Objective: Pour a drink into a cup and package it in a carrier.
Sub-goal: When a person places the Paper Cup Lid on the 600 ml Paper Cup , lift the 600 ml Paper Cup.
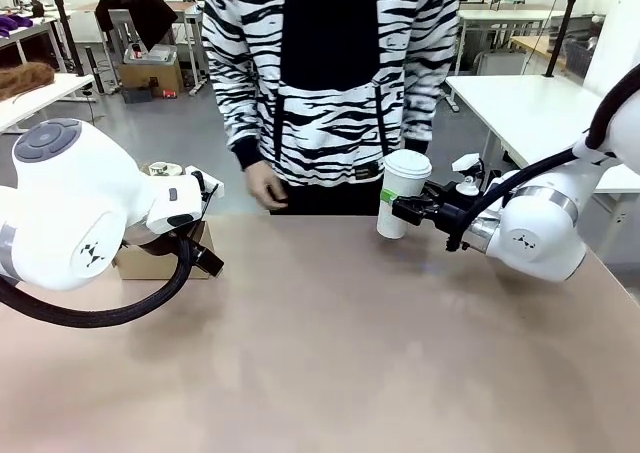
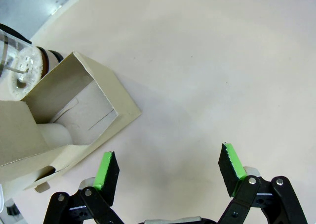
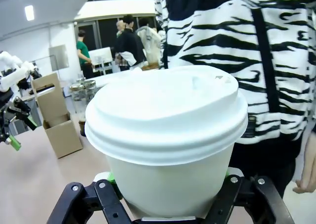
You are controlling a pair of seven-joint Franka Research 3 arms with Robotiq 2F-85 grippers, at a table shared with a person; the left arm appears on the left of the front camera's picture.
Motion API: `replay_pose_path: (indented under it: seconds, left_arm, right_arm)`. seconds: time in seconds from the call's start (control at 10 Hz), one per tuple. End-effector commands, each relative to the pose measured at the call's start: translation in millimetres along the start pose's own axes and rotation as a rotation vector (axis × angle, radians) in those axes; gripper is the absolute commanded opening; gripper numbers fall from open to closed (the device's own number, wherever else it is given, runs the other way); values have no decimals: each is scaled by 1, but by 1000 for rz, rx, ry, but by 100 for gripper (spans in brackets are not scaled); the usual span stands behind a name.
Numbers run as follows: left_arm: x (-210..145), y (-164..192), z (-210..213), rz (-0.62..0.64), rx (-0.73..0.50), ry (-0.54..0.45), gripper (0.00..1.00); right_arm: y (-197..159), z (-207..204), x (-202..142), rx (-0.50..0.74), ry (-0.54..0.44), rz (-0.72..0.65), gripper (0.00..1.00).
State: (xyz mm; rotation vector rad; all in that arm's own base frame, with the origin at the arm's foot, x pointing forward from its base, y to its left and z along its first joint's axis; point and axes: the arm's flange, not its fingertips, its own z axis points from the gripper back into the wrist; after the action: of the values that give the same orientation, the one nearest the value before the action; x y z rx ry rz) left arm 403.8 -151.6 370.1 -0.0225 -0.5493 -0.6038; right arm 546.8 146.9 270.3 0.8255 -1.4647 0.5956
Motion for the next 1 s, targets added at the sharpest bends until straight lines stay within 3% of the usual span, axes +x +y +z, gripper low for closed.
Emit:
replay_pose_path:
  seconds: [0.0, 0.7, 0.8, 0.9]
  left_arm:
    - [0, 0, 0, 0, -2, -1, 100]
    - [0, 0, 0, 0, -2, -1, 100]
    - [0, 0, 0, 0, -2, -1, 100]
    - [0, 0, 0, 0, -2, -1, 100]
  right_arm:
    - [1, -3, 6, 4, -10, 12, 66]
    - [1, -3, 6, 4, -10, 12, 66]
    - [0, 0, 0, 0, 0, 0, 75]
    - [7, 5, 22, 39, 40, 2, 75]
